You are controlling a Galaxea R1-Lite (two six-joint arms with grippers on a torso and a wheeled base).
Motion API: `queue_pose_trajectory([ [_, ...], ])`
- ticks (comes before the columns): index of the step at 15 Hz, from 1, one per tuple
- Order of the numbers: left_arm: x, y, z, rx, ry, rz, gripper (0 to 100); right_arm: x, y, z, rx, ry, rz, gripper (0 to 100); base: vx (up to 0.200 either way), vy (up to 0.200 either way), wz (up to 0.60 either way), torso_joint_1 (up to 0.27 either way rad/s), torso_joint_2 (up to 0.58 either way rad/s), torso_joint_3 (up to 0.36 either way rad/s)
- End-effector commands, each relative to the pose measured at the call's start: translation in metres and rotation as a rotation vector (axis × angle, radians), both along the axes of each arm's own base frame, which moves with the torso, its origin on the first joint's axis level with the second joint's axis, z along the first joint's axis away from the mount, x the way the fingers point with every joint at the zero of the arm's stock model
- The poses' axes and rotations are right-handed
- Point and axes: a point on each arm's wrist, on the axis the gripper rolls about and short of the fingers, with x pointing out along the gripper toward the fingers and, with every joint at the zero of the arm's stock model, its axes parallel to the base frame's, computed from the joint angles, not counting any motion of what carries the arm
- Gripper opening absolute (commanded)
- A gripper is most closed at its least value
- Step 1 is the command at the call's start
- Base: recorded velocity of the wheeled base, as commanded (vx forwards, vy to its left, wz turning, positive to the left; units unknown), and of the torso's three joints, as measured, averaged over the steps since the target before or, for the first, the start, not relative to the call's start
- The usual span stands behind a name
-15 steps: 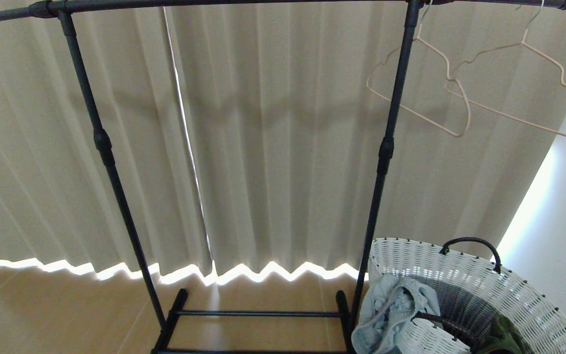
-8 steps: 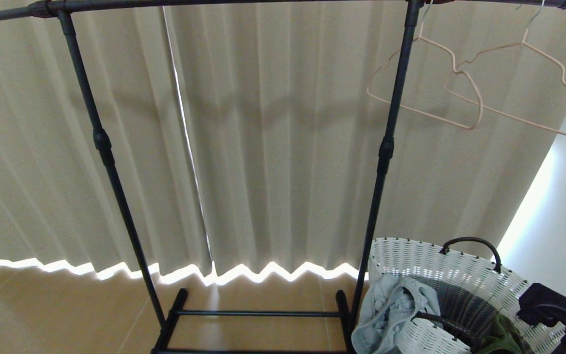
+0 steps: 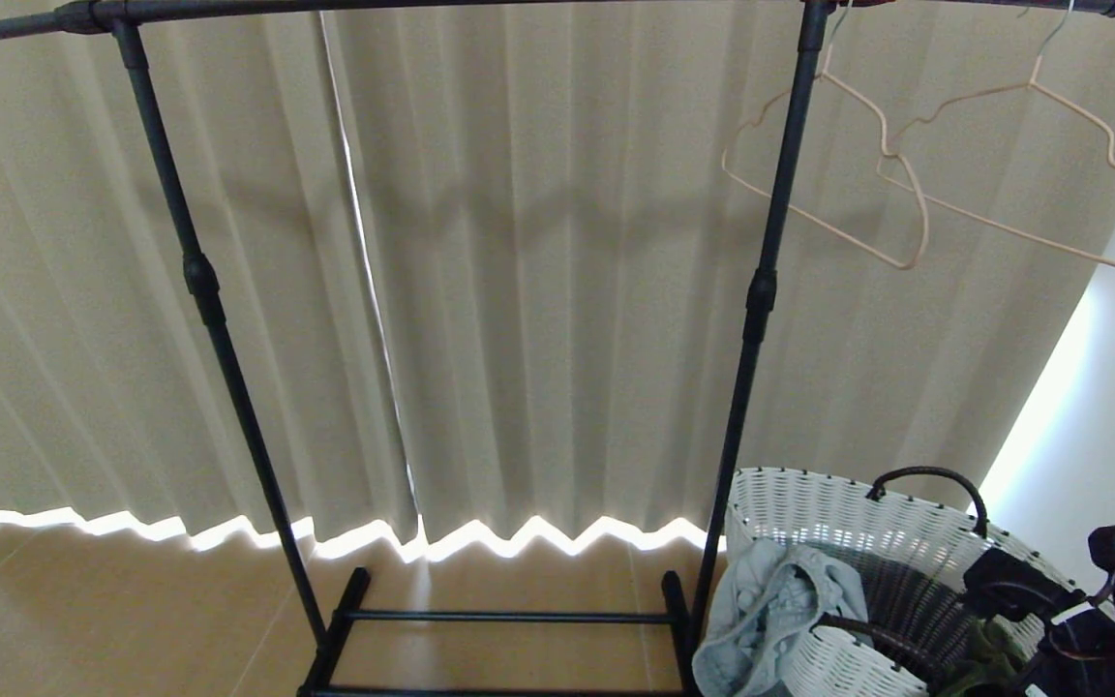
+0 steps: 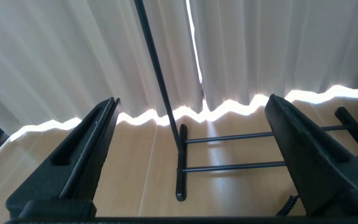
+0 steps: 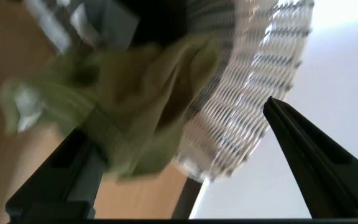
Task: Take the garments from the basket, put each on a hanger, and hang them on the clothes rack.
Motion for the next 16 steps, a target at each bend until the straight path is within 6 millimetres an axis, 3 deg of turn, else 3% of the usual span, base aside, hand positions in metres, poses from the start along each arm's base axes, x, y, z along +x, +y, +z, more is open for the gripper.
queue_pose_trajectory([
  [1,0.0,0.0,0.0,0.0,0.002,0.0,100,0.004,-0.001,-0.014,0.007,0.045,-0.001,0,0.0,0.0,0.0,0.0,0.0,0.0],
  [7,0.0,0.0,0.0,0.001,0.002,-0.002,100,-0.015,0.002,-0.004,-0.013,-0.065,0.001,0,0.0,0.0,0.0,0.0,0.0,0.0],
  [10,0.0,0.0,0.0,0.0,0.002,0.0,100,-0.025,0.004,0.016,-0.032,-0.218,-0.004,0,0.0,0.0,0.0,0.0,0.0,0.0],
  [13,0.0,0.0,0.0,-0.002,0.001,0.0,100,-0.037,0.005,0.055,-0.057,-0.421,-0.002,0,0.0,0.0,0.0,0.0,0.0,0.0],
  [16,0.0,0.0,0.0,-0.002,0.001,0.0,100,-0.038,0.006,0.087,-0.053,-0.514,-0.015,0,0.0,0.0,0.0,0.0,0.0,0.0],
])
